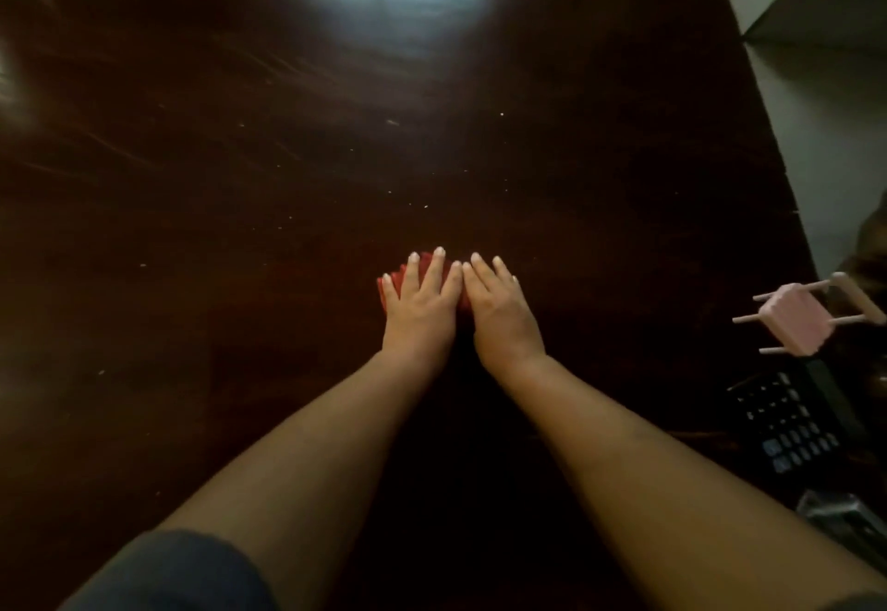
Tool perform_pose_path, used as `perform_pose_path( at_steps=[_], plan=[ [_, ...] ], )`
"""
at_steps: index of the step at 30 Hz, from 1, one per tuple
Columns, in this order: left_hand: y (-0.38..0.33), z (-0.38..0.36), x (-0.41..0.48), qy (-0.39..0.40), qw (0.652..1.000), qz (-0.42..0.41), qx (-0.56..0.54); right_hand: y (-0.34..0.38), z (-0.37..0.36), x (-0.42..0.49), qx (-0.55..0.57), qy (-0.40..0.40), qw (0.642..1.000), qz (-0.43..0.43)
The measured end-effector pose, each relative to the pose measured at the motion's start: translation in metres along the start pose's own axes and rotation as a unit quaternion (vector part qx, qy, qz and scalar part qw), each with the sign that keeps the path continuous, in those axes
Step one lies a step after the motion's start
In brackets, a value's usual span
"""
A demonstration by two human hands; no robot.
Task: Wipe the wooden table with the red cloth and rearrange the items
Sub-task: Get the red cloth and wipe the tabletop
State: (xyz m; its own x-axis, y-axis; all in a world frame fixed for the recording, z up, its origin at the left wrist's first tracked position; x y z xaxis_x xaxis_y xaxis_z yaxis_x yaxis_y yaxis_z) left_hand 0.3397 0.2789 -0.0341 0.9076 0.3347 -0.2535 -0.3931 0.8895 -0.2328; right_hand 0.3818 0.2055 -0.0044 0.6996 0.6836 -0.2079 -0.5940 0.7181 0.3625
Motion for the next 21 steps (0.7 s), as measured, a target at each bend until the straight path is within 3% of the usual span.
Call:
perform_pose_path(
  at_steps=[12,21],
  plan=[
    [-0.008,0.013,0.071,-0.017,1.0,-0.007,-0.009,-0.031,0.014,0.071,-0.04,-0.021,0.999,-0.016],
    [-0.056,-0.014,-0.011,-0.001,1.0,-0.017,0.023,-0.052,0.006,-0.029,-0.016,-0.006,0.999,-0.034]
  ],
)
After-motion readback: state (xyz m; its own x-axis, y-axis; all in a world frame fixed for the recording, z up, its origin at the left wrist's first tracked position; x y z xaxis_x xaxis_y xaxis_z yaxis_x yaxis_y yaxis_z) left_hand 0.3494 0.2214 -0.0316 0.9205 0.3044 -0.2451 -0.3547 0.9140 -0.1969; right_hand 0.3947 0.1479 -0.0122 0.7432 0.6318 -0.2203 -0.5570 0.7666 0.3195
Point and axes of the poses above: each hand's wrist, its own x-axis towards the middle knuckle, its own z-axis out of the back of the hand, y = z × x, the point moved 10 cm from there along x, towards the middle knuckle, and after that the axes turned 3 degrees about x, right-handed, at the moved point
